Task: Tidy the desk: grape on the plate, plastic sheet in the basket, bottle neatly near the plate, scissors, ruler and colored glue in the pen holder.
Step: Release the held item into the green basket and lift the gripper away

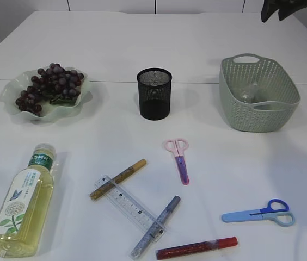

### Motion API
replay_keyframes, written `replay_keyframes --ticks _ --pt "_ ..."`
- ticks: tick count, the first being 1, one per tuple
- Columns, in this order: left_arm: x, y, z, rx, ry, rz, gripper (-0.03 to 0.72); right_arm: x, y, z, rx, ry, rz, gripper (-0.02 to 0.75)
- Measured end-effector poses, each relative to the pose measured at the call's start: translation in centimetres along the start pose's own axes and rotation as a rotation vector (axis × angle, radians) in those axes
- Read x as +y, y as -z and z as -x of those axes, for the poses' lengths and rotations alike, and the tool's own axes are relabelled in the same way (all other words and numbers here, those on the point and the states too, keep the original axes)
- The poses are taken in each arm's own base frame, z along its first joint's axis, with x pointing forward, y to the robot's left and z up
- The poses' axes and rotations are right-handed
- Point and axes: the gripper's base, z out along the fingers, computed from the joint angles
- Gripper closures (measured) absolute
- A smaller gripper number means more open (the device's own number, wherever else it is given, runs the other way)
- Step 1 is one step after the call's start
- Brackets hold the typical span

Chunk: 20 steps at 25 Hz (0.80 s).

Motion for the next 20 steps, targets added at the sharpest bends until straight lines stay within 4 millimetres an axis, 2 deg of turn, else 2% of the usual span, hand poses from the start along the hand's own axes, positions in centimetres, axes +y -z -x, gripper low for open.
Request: replay_keyframes --ticks 11,16,20 --pt "0.0 0.0 0.0 0.0 0.0 0.0 0.307 0.2 0.3 -0.1 0.003 -0.019 0.025 0.417" --pt "0.1 0.0 0.0 0.001 -0.004 0.012 0.304 0.3 0.7 -1.6 0.066 -0.004 0.034 0.416" --pt "1.0 0.1 0.0 0.005 -0.003 0.112 0.304 0.3 1.8 -3.3 0.121 -0.003 0.034 0.416"
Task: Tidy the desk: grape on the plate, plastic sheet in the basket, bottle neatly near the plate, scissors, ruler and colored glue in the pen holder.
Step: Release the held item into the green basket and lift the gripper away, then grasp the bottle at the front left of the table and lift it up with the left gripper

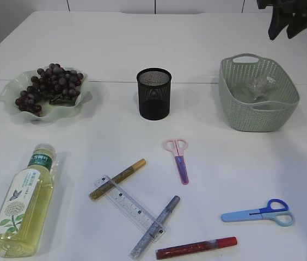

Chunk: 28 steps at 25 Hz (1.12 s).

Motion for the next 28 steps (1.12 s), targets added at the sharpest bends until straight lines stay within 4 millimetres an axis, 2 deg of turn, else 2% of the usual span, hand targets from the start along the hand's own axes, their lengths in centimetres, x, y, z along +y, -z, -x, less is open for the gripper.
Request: replay_keyframes --ticks 5,7,11,15,18,23,28 --pt "1.0 0.0 0.0 0.001 0.036 0.105 0.304 0.0 2.9 -2.6 0.024 0.0 0.0 0.416" --pt "1.0 -0.2 0.1 0.007 0.06 0.108 0.304 0.1 4.9 -3.6 0.007 -0.002 0.007 0.416" --pt "1.3 -1.1 0.5 0.034 0.093 0.113 0.301 0.5 8.2 -5.7 -0.025 -0.016 0.051 0.416" --pt "1.8 -2.7 1.1 0.083 0.143 0.13 0.265 1.4 10.4 -7.8 -0.034 -0.042 0.145 0.416" --pt "2.6 -4.8 1.5 0.145 0.213 0.158 0.216 2.0 11.2 -9.5 -0.021 -0.061 0.207 0.416" --pt "3.8 -9.4 1.2 0.293 0.325 0.176 0.181 2.3 11.0 -12.3 0.036 -0.077 0.232 0.416" --pt "2.8 -13.3 1.0 0.419 0.276 0.183 0.174 2.2 10.3 -14.3 0.088 -0.084 0.23 0.416"
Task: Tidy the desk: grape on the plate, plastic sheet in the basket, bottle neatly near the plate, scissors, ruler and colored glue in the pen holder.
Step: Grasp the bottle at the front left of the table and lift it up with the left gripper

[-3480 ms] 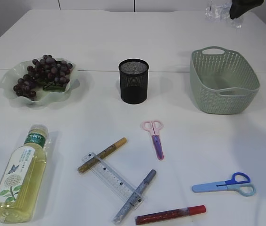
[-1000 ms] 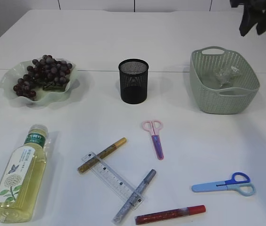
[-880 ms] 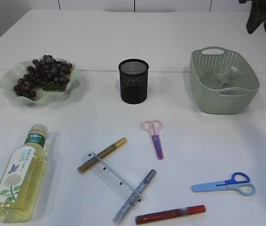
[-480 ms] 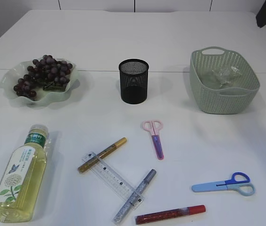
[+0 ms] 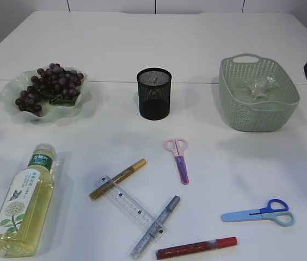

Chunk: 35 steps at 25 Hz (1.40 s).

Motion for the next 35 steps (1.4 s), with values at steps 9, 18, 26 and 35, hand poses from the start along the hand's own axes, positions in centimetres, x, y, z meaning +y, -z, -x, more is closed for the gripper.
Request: replay_keyframes --ticks 9,18,26,35 --pt "-2.1 -6.4 1.7 0.115 0.004 0.119 0.101 0.3 1.1 -1.1 -0.025 0.002 0.015 0.416" --pt "-2.5 -11.9 4.3 0.161 0.033 0.147 0.098 0.4 1.1 -1.1 -0.026 0.02 0.032 0.416" --pt "-2.4 -14.0 5.5 0.21 0.015 0.207 0.098 0.4 1.1 -1.1 -0.027 0.031 0.031 0.416" --pt "-2.0 -16.3 5.6 0.258 0.015 0.239 0.099 0.4 1.1 -1.1 -0.028 0.037 0.031 0.417"
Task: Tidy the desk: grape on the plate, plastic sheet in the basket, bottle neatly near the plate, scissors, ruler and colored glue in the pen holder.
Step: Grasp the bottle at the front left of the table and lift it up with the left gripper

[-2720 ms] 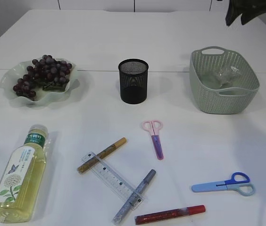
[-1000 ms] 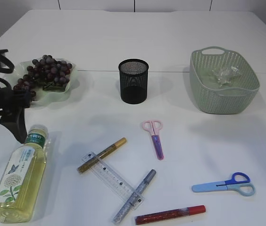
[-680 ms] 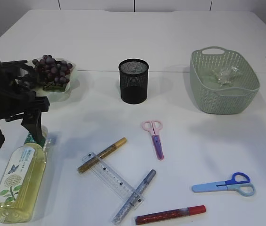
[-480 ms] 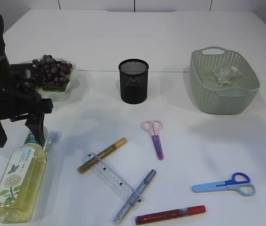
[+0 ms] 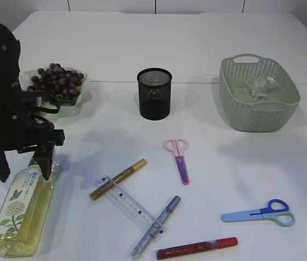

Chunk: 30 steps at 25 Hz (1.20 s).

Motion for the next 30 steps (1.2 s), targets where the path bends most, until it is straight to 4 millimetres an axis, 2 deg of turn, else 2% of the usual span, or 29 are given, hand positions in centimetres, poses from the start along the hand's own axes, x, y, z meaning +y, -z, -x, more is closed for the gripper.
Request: replay_keyframes --ticks 8,19,27,30 --pt "-0.2 -2.6 0.7 0.043 -0.004 0.031 0.098 0.0 0.0 0.0 0.0 0.002 0.0 0.417" --pt "-0.5 -5.0 1.4 0.075 0.002 0.036 0.097 0.0 0.0 0.0 0.0 0.002 0.0 0.417" --pt "-0.6 -5.3 1.5 0.078 0.005 0.032 0.104 0.0 0.0 0.0 0.002 0.002 0.0 0.417" --pt "-0.7 -5.3 1.5 0.08 0.007 0.029 0.135 0.0 0.0 0.0 0.002 0.002 0.0 0.417"
